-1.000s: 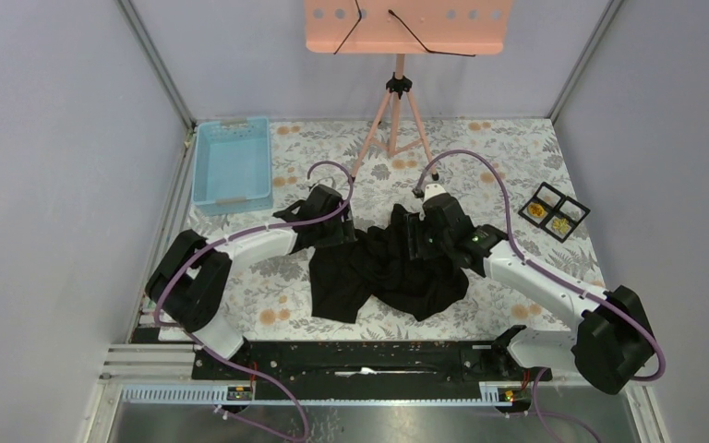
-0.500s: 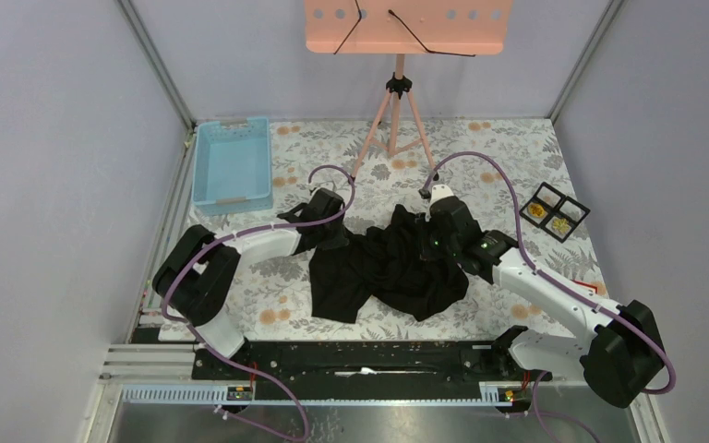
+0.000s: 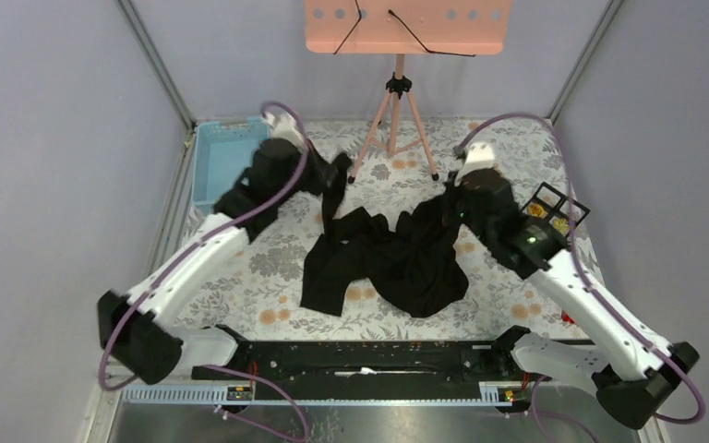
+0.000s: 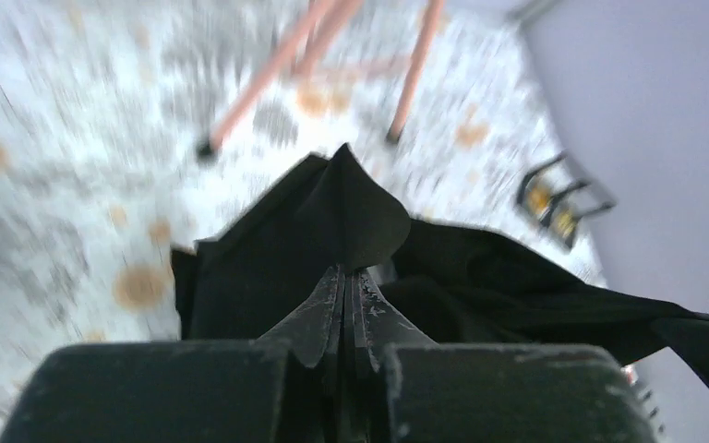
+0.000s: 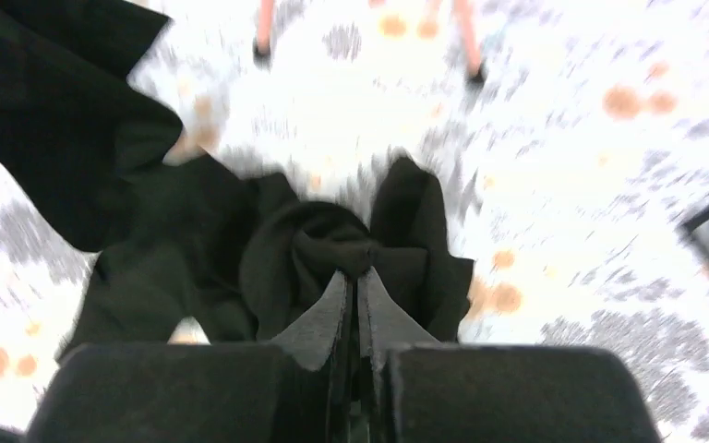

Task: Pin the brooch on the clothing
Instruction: Flatten out the clothes at the center of the board.

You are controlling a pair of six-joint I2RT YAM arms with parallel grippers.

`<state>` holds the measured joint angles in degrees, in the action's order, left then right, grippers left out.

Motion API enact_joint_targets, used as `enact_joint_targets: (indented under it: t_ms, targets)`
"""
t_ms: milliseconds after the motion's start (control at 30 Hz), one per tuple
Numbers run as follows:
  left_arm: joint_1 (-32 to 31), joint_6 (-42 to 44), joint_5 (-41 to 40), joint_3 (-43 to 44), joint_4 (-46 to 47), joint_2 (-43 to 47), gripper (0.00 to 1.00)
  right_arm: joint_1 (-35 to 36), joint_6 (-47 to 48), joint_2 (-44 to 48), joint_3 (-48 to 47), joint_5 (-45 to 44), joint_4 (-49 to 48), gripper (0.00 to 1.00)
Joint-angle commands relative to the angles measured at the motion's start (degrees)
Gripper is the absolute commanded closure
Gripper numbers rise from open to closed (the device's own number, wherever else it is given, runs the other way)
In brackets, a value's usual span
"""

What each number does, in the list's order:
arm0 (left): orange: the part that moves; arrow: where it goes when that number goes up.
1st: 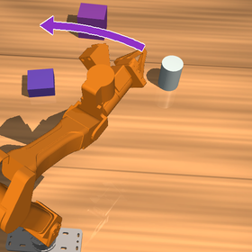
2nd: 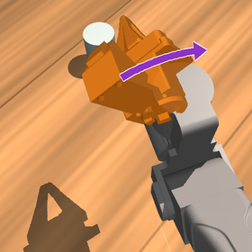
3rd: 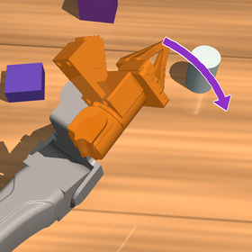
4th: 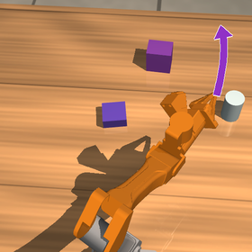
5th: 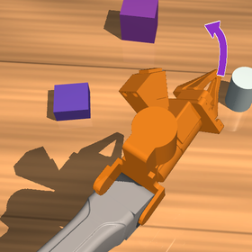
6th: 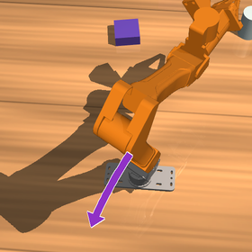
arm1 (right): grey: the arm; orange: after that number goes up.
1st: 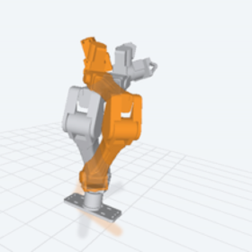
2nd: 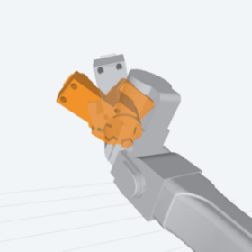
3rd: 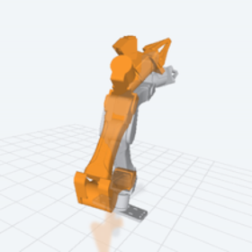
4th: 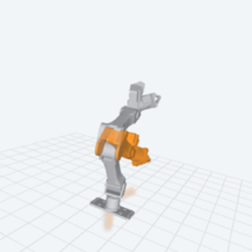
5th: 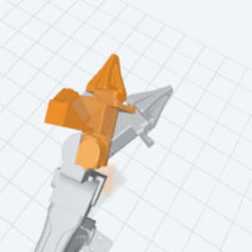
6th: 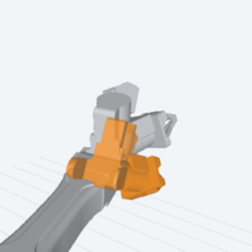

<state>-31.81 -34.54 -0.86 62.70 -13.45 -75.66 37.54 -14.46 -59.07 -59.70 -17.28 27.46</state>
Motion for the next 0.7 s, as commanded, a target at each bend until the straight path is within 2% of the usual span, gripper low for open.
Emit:
enact_joint_targets:
  t_ms: [0, 133, 400, 667]
  targets:
    - [2.7, 6.6, -5.2, 13.6, -5.2, 8.9, 1.00, 0.5, 6.4, 3.6, -14.0, -11.9, 5.5, 1.00]
    - [4.8, 9.7, -8.3, 19.8, -9.7, 14.7, 1.00, 0.5, 8.6, 8.6, -19.4, -14.1, 5.1, 1.00]
    - [5.9, 14.2, -15.0, 27.1, -16.8, 23.4, 1.00, 0.5, 12.0, 18.7, -23.4, -14.5, 3.0, 1.00]
    - [6.0, 17.3, -21.2, 31.6, -20.7, 23.3, 1.00, 0.5, 13.1, 19.5, -23.4, -16.1, 2.4, 1.00]
